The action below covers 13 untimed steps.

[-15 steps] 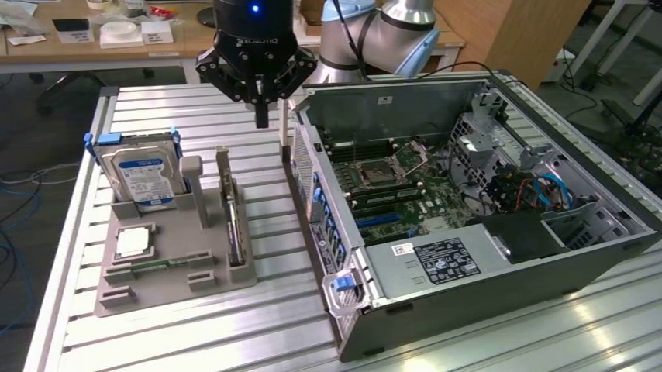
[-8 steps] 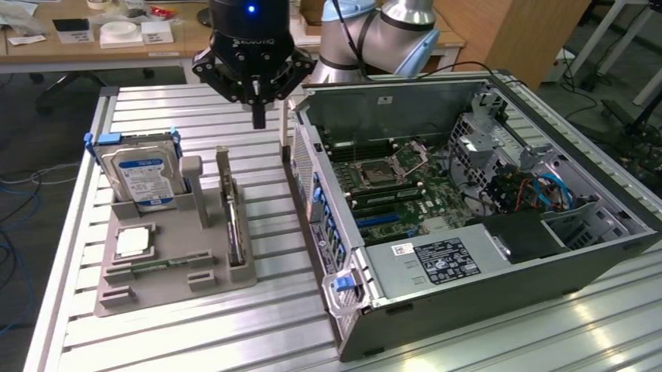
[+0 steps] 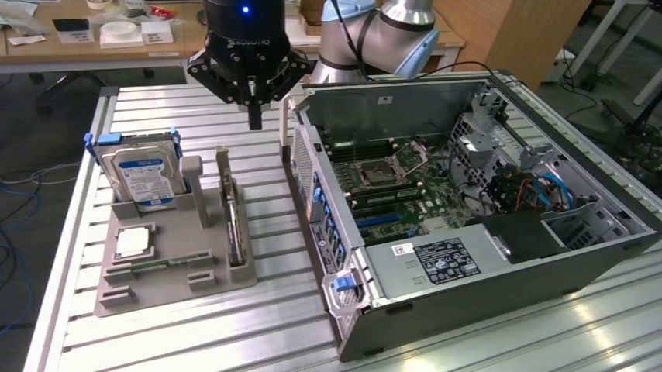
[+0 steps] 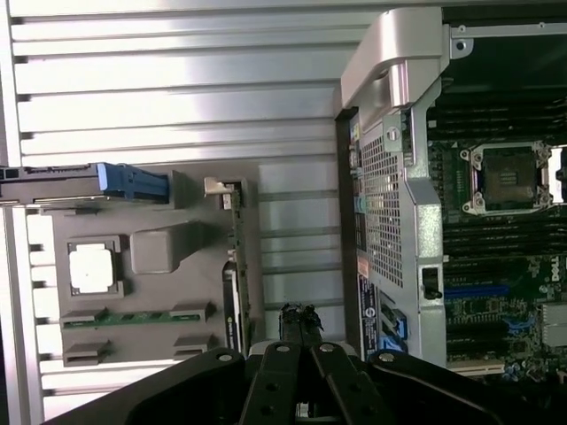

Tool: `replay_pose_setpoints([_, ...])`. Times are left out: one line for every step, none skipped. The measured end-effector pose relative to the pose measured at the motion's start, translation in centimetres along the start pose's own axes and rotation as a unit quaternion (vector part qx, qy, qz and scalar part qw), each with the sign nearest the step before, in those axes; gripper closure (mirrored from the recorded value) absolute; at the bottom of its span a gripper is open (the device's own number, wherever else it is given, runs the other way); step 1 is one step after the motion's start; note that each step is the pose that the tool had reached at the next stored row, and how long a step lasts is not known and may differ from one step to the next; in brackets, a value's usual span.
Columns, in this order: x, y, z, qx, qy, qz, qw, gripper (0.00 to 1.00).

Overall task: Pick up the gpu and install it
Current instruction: 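Reach for the gpu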

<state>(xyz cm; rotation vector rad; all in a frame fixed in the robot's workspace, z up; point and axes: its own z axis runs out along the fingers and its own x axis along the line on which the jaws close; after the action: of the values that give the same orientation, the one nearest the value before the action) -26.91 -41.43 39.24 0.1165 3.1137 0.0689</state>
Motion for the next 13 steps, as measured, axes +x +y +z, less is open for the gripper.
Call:
replay_pose_setpoints([0.07, -0.02, 0.0, 0.0, 0.0, 0.0, 1.0, 0.89])
replay_pose_setpoints([0.14, -0.04, -0.01, 0.0, 0.0, 0.0, 1.0, 0.89])
replay_pose_setpoints([0.21, -0.07, -0.01, 0.0, 0.0, 0.0, 1.0, 0.89])
replay_pose_setpoints([0.28, -0.09, -0.01, 0.0, 0.0, 0.0, 1.0, 0.89])
replay_pose_setpoints([0.35, -0.12, -0.01, 0.0, 0.0, 0.0, 1.0, 0.89])
replay_pose_setpoints([0.42, -0.14, -0.01, 0.0, 0.0, 0.0, 1.0, 0.89])
replay_pose_setpoints([0.49, -0.16, -0.02, 0.0, 0.0, 0.0, 1.0, 0.89])
replay_pose_setpoints([0.55, -0.18, -0.02, 0.0, 0.0, 0.0, 1.0, 0.89])
replay_pose_setpoints([0.62, -0.21, -0.02, 0.0, 0.0, 0.0, 1.0, 0.89])
replay_pose_setpoints([0.69, -0.23, -0.02, 0.0, 0.0, 0.0, 1.0, 0.89])
replay_pose_setpoints([0.75, -0.25, -0.02, 0.0, 0.0, 0.0, 1.0, 0.89])
replay_pose_setpoints([0.81, -0.27, -0.02, 0.0, 0.0, 0.0, 1.0, 0.89])
replay_pose_setpoints([0.87, -0.29, -0.03, 0.0, 0.0, 0.0, 1.0, 0.89])
